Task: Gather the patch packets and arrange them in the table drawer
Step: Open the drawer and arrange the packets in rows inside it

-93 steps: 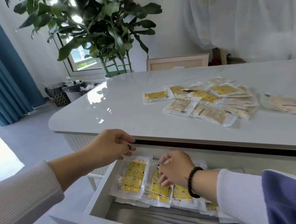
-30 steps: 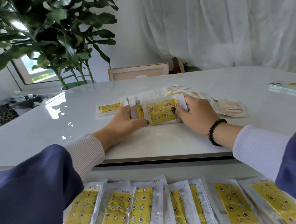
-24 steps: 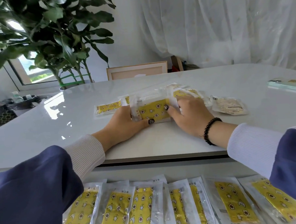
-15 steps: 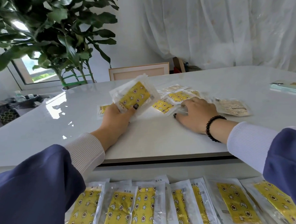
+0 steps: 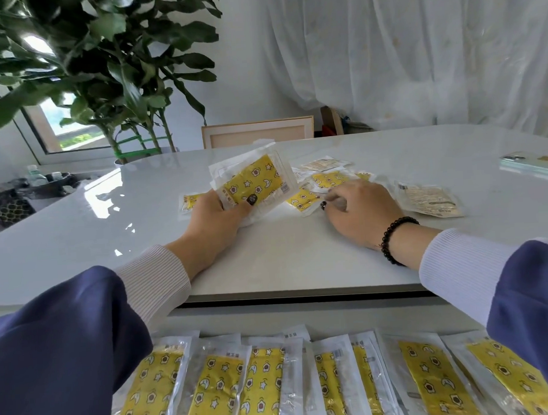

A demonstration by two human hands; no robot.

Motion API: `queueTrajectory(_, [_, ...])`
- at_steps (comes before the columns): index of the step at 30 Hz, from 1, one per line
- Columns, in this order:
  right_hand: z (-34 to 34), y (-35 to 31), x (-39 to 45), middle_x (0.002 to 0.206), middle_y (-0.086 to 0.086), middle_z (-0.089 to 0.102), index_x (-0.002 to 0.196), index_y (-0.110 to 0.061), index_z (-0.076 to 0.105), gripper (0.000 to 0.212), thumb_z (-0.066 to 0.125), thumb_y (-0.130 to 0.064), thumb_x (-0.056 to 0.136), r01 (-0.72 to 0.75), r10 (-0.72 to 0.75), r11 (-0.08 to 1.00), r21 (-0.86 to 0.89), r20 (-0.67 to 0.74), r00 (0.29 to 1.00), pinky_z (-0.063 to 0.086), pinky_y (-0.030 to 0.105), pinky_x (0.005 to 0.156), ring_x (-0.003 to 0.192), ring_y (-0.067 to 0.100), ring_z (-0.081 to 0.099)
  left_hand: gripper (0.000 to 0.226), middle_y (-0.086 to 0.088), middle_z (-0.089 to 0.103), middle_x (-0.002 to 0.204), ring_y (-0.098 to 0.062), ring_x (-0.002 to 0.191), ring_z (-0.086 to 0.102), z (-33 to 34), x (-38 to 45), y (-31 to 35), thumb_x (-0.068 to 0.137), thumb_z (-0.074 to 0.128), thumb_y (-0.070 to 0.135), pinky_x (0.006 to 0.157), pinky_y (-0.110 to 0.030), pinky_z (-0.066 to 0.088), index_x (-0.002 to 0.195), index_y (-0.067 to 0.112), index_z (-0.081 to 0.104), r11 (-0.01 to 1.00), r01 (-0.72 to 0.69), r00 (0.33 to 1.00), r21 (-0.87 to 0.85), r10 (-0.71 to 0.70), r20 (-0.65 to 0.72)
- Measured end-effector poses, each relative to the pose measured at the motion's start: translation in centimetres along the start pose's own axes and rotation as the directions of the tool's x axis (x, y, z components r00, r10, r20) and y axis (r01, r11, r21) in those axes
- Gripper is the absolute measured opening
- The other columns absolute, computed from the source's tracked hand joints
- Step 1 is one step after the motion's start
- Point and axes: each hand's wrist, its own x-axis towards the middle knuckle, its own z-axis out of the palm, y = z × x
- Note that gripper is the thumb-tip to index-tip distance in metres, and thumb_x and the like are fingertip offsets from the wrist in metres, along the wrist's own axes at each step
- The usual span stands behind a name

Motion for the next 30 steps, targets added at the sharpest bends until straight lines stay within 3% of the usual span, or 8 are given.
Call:
queueTrajectory(3, [0.1, -0.1, 0.3, 0.151, 0.004, 0.034, 0.135, -0.018, 0.050, 0.050, 0.050, -0.043, 0.092, -0.013, 0.018, 0.999, -0.048, 0.088, 0.996, 0.023, 0.038, 0.115, 0.140, 0.019, 0.027, 0.024, 0.010, 0.066, 0.091, -0.011, 0.078, 0.061, 0.0, 0.0, 0.1, 0.091, 0.062, 0.017, 0.075, -0.030, 0.051, 0.116, 0.020, 0.064, 1.000, 0.017, 1.000, -0.021, -0.017, -0.021])
queueTrajectory(7, [0.4, -0.2, 1.0, 0.160, 0.001, 0.004, 0.141, -0.029, 0.040, 0.062, 0.027, -0.063, 0.092, -0.063, 0.097, 0.991, -0.114, 0.322, 0.942, 0.000, 0.050, 0.118, 0.147, 0.017, -0.003, 0.025, 0.007, 0.067, 0.095, -0.012, 0.079, 0.061, -0.1, 0.0, 0.2, 0.091, 0.063, 0.018, 0.077, -0.031, 0.052, 0.115, 0.021, 0.064, 0.999, 0.029, 0.999, -0.021, -0.029, -0.029])
queueTrajectory(13, [0.9, 0.2, 1.8, 0.138, -0.001, 0.043, 0.120, -0.017, 0.052, 0.069, 0.017, -0.068, 0.088, -0.051, 0.111, 0.983, -0.174, 0.353, 0.929, 0.014, 0.054, 0.113, 0.134, 0.020, 0.032, 0.023, 0.010, 0.067, 0.089, -0.012, 0.074, 0.062, -0.1, 0.1, 0.1, 0.091, 0.062, 0.017, 0.066, -0.027, 0.052, 0.114, 0.021, 0.064, 0.998, 0.045, 0.998, -0.043, -0.047, -0.049])
queueTrajectory(17, [0.9, 0.3, 1.4, 0.128, -0.002, 0.051, 0.108, -0.017, 0.052, 0.058, 0.021, -0.063, 0.092, -0.057, 0.099, 0.987, -0.152, 0.288, 0.952, 0.020, 0.050, 0.112, 0.125, 0.019, 0.042, 0.025, 0.008, 0.067, 0.091, -0.010, 0.073, 0.061, -0.1, 0.2, 0.0, 0.092, 0.061, 0.015, 0.065, -0.024, 0.050, 0.116, 0.018, 0.064, 0.995, 0.060, 0.996, -0.084, -0.065, -0.066])
queueTrajectory(20, [0.6, 0.0, 1.0, 0.126, 0.000, 0.058, 0.123, -0.020, 0.051, 0.055, 0.027, -0.060, 0.093, -0.038, 0.078, 0.988, -0.150, 0.272, 0.959, 0.018, 0.049, 0.113, 0.124, 0.022, 0.046, 0.031, 0.000, 0.068, 0.106, -0.015, 0.085, 0.061, -0.2, 0.4, -0.1, 0.091, 0.061, 0.014, 0.077, -0.027, 0.050, 0.122, 0.015, 0.062, 0.991, 0.069, 0.989, -0.111, -0.082, -0.121])
queueTrajectory(24, [0.5, 0.0, 0.5, 0.093, -0.004, 0.067, 0.104, -0.021, 0.063, 0.033, 0.042, -0.043, 0.091, 0.078, -0.061, 0.988, -0.134, 0.125, 0.990, 0.028, 0.038, 0.107, 0.100, 0.022, 0.056, 0.035, 0.002, 0.066, 0.107, -0.012, 0.087, 0.062, -0.5, 0.9, -0.4, 0.090, 0.061, 0.011, 0.070, -0.018, 0.045, 0.125, 0.015, 0.060, 0.988, 0.057, 0.972, -0.146, -0.088, -0.217])
queueTrajectory(27, [0.3, -0.1, 0.5, 0.102, -0.002, 0.069, 0.115, -0.019, 0.065, 0.035, 0.054, -0.036, 0.086, 0.113, -0.112, 0.991, -0.071, 0.009, 0.994, 0.034, 0.034, 0.103, 0.106, 0.022, 0.053, 0.035, 0.005, 0.064, 0.099, -0.002, 0.074, 0.058, -0.5, 1.0, -0.5, 0.090, 0.061, 0.012, 0.057, -0.013, 0.041, 0.125, 0.016, 0.060, 0.988, 0.062, 0.971, -0.142, -0.093, -0.222])
queueTrajectory(30, [0.4, 0.1, 0.9, 0.133, -0.001, 0.055, 0.132, -0.023, 0.051, 0.056, 0.050, -0.051, 0.084, 0.037, -0.025, 0.996, -0.081, 0.144, 0.989, 0.031, 0.042, 0.108, 0.126, 0.025, 0.043, 0.036, 0.006, 0.063, 0.099, -0.001, 0.072, 0.056, -0.3, 1.0, -0.4, 0.091, 0.062, 0.013, 0.056, -0.014, 0.040, 0.126, 0.016, 0.060, 0.989, 0.065, 0.976, -0.134, -0.091, -0.196])
